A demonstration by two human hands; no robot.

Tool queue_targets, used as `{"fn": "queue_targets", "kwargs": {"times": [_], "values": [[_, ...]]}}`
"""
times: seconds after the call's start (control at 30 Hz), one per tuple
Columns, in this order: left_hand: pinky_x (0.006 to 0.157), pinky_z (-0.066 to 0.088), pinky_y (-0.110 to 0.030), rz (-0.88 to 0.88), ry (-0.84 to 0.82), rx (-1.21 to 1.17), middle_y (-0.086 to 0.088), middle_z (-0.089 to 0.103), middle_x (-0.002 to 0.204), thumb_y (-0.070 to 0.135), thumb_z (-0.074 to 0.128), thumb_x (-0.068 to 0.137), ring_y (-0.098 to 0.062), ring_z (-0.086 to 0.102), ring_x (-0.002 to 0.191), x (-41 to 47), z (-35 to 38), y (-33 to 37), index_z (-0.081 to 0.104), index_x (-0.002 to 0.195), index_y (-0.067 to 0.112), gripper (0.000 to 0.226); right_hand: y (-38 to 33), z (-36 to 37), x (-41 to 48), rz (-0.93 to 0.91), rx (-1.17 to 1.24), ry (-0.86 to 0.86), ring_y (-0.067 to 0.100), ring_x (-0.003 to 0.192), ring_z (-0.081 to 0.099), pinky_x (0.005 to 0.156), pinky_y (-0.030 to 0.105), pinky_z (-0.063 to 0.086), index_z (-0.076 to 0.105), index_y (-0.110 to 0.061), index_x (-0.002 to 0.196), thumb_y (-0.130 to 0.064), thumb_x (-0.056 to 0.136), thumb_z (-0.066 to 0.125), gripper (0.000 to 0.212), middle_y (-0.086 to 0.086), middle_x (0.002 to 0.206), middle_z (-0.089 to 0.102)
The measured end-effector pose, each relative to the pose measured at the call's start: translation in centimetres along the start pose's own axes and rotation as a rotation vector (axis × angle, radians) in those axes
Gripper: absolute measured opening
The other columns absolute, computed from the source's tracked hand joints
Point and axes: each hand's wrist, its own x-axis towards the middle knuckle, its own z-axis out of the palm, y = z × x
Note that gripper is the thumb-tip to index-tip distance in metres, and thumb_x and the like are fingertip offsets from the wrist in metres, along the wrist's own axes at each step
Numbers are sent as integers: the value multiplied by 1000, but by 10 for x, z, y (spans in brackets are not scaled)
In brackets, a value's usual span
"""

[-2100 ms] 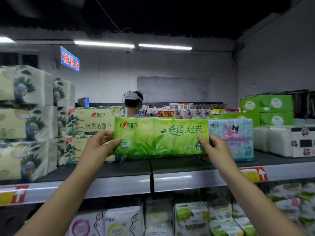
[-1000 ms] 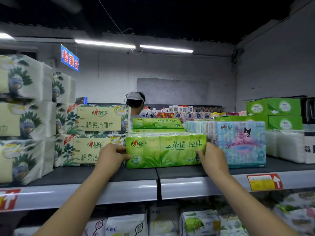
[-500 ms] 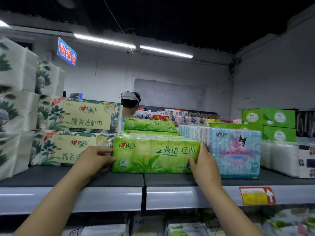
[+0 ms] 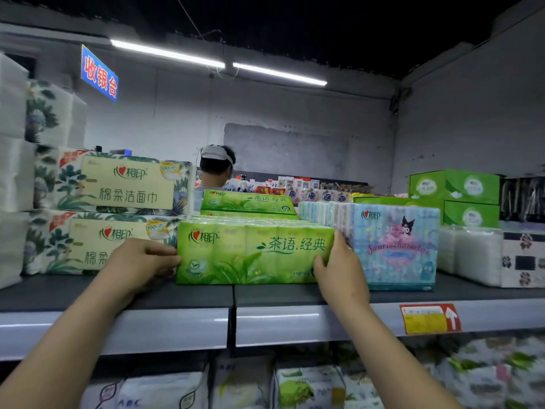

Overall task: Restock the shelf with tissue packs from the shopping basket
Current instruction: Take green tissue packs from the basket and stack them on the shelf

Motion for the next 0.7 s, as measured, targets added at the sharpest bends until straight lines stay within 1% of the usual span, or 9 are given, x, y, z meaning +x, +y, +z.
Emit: {"fn": "queue_targets", "kwargs": {"times": [0.07,0.13,0.17,0.23,0.33,0.43,0.6,0.7], "values": [[51,51,-22,-2,-6,-8,-30,70,89,0,74,76,-32,67,79,-1,0,1,69,89,5,14,0,0,0,-3,1,-2,28,107,58,82,40,53,24,-11,147,-22,95,46,57,12,127,55],[65,52,-29,-4,-6,-15,-29,70,89,0,74,76,-34,68,82,0,0,1,70,91,3,16,0,0,-1,-5,3,1,28,107,58,81,40,53,25,-11,146,-21,95,46,56,12,127,55],[66,52,-30,-8,-6,-22,-29,70,89,0,74,76,-34,68,83,0,0,0,70,90,4,15,0,0,-1,-6,2,3,28,106,58,80,39,52,25,-11,146,-21,95,46,56,12,126,55],[61,51,-27,-13,-5,-24,-29,70,90,0,74,76,-35,68,83,-1,0,1,69,87,7,13,0,0,-1,-3,-6,6,28,106,58,79,38,51,26,-10,145,-21,95,46,55,12,126,56],[68,50,-31,-12,-4,-30,-27,71,89,1,74,76,-36,69,87,-1,0,1,69,85,8,12,0,1,-1,-4,-3,12,27,104,59,77,38,53,29,-10,143,-21,94,45,53,12,124,57],[67,49,-31,-6,-10,-30,-27,71,90,0,73,77,-32,67,80,-3,0,3,69,84,8,12,-1,1,-1,-10,-6,7,26,100,59,72,35,49,30,-10,142,-22,95,45,50,11,120,58],[64,49,-28,-13,-7,-36,-25,71,90,1,74,77,-31,67,79,-3,1,2,69,86,8,13,0,-1,-2,-10,-5,-3,26,99,58,68,31,45,29,-10,143,-21,96,45,51,11,119,57],[65,49,-29,-14,-8,-37,-25,71,93,1,73,78,-31,67,82,-3,2,2,69,87,8,13,-1,-2,-2,-5,-1,-7,26,100,59,68,30,43,29,-11,142,-21,96,45,50,11,119,57]]}}
